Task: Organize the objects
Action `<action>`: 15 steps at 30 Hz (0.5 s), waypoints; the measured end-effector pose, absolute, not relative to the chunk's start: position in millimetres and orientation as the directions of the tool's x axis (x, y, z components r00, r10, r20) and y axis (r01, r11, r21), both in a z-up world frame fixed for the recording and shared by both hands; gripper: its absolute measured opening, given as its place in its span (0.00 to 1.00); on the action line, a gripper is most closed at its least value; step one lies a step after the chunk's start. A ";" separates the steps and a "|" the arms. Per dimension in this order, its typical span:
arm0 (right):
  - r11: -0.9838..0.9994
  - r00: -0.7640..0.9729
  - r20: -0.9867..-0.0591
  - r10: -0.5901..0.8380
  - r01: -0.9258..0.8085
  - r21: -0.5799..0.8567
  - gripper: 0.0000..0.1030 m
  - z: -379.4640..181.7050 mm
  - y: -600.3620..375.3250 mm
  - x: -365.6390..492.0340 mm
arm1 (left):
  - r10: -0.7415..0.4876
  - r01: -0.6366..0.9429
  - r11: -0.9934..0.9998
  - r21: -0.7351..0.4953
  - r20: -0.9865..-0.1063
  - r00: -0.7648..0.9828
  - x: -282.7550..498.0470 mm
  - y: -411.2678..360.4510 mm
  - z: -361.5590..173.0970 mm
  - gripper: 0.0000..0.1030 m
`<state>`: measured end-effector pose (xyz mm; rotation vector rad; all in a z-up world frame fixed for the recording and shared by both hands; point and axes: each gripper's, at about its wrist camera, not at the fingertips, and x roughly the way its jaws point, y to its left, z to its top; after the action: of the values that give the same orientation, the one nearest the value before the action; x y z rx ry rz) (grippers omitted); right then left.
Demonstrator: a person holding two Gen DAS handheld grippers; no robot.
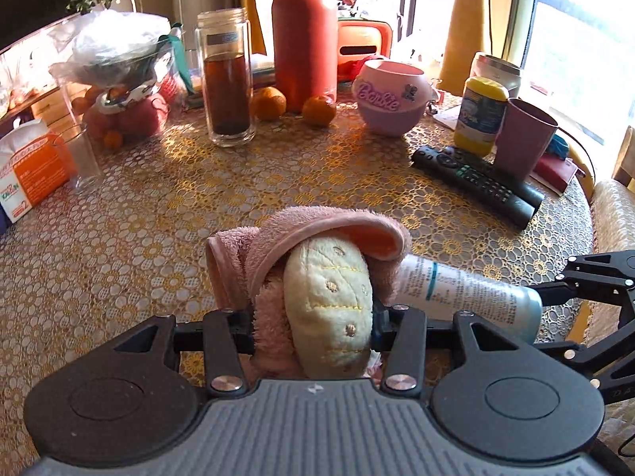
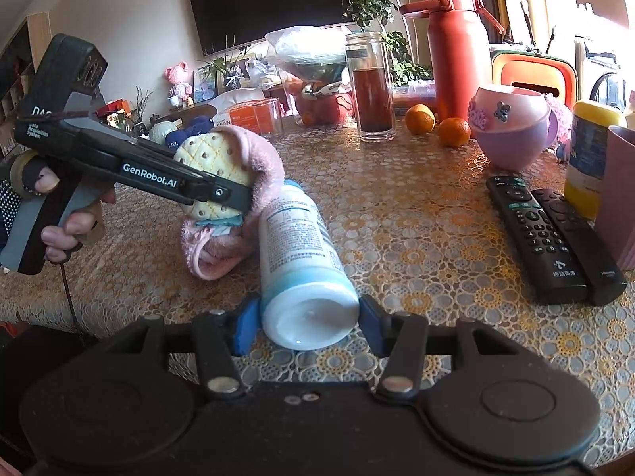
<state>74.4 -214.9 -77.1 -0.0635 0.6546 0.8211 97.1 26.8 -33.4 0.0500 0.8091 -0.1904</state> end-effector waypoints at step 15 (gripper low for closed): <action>0.709 0.504 -0.585 0.635 -0.682 0.181 0.50 -74.3 -209.1 72.5 | -0.087 0.158 0.987 0.027 -0.737 0.670 55.6 35.6 -41.4 0.44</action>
<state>72.5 -209.1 -74.3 -0.0767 0.6738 0.7954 55.6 35.5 -41.4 0.0908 0.8249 -0.1384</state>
